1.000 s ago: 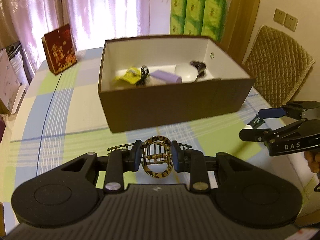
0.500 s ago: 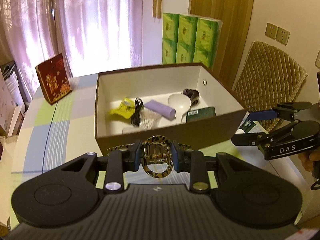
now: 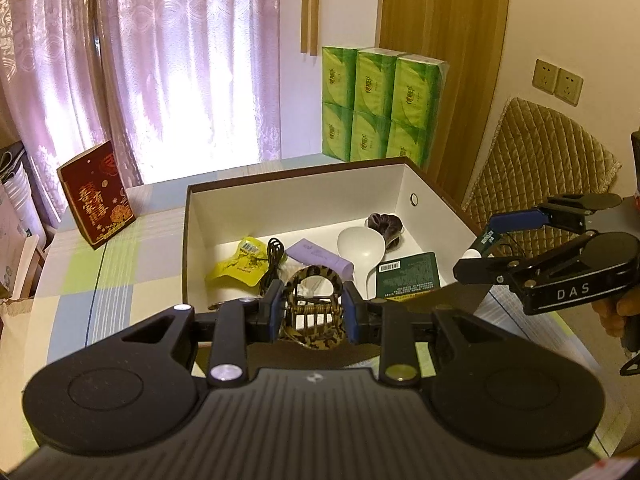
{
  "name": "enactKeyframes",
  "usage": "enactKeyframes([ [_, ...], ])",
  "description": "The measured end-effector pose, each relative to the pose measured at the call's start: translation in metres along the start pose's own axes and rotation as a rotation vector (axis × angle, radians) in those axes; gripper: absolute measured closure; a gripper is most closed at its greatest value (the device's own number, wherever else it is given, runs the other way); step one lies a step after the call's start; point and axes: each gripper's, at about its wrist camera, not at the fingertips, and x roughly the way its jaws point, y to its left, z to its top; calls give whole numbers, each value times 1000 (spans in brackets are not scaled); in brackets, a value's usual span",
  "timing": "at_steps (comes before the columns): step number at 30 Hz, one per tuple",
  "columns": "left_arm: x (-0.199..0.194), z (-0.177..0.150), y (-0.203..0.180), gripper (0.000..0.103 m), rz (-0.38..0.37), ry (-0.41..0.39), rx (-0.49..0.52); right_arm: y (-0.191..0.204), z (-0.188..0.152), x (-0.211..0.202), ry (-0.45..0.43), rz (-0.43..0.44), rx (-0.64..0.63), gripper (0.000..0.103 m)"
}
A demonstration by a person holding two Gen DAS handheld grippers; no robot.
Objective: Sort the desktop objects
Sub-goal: 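Carry the hair clip and lip gel over the box with both tools, then open both tools to drop the hair clip and lip gel into the box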
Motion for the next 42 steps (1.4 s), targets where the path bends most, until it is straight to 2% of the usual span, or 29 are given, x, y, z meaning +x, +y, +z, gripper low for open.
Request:
enactKeyframes([
  [14,36,24,1,78,-9,8,28,-27,13,26,15,-12,17,22],
  [21,64,32,0,78,-28,38,30,-40,18,50,54,-21,-13,22],
  [32,128,32,-4,78,-73,189,63,-53,16,100,195,1,-91,22],
  [42,172,22,-5,78,-101,350,88,-61,15,133,348,67,-150,22],
])
